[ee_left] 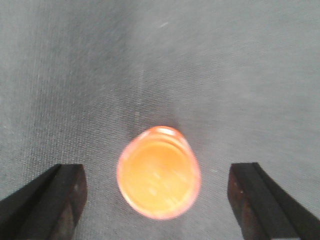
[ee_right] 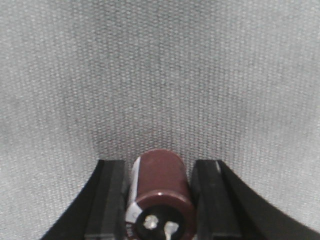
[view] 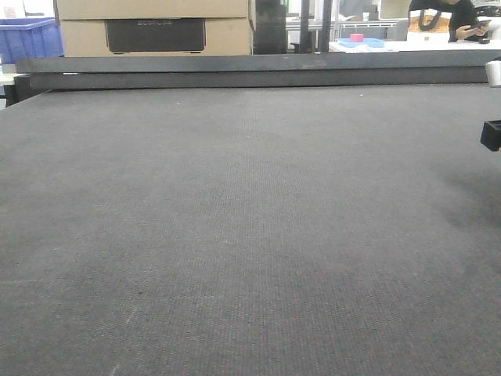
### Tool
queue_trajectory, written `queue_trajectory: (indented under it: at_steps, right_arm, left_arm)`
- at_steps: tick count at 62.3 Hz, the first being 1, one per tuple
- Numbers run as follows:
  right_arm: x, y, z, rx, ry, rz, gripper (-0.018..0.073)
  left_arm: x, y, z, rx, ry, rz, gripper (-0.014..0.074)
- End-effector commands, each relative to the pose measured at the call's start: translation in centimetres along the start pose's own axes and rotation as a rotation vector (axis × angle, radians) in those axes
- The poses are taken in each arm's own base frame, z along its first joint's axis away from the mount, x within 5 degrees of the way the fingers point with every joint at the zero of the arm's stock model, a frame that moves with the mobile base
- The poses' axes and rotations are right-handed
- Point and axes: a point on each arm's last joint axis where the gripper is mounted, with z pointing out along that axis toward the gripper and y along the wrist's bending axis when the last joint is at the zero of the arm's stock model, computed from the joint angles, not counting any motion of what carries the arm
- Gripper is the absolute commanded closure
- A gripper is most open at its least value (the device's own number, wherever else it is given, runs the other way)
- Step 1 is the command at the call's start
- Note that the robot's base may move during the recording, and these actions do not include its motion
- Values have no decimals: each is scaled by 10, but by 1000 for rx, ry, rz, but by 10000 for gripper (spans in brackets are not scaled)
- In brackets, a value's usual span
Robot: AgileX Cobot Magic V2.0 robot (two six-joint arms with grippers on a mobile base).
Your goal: Place cylindrical capacitor in blue bin on shelf
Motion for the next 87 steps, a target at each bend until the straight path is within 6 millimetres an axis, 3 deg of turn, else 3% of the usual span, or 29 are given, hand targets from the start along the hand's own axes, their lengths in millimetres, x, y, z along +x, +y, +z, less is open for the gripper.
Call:
queue_trajectory:
  at_steps: [1,30,49,55,65,79,87]
  right_arm:
    - [0,-1,-1,4,2,0,722]
    - [-1,-1,-1,0,-4,2,722]
    - [-1,-1,-1,-5,-3,5,722]
    - [-1,-1,-1,-5,-3,5,722]
    - [-1,0,-1,-7,-3,7,722]
    - [-3,0,-1,-10,-34,7,722]
    - [-3,0,-3,-11,-37,7,722]
  left_arm:
    - [-4,3,8,9,12,-28,123]
    - [-6,-5,48,33,108,-12,123]
    - [-6,-5,51,36,115,-14,127]
    - [-6,-5,51,36,119,-14,186]
    - [-4,-5,50,35,138,-14,362]
    - [-2,-5,50,33,154,-14,712]
    - [-1,-6,45,51,154,-28,707]
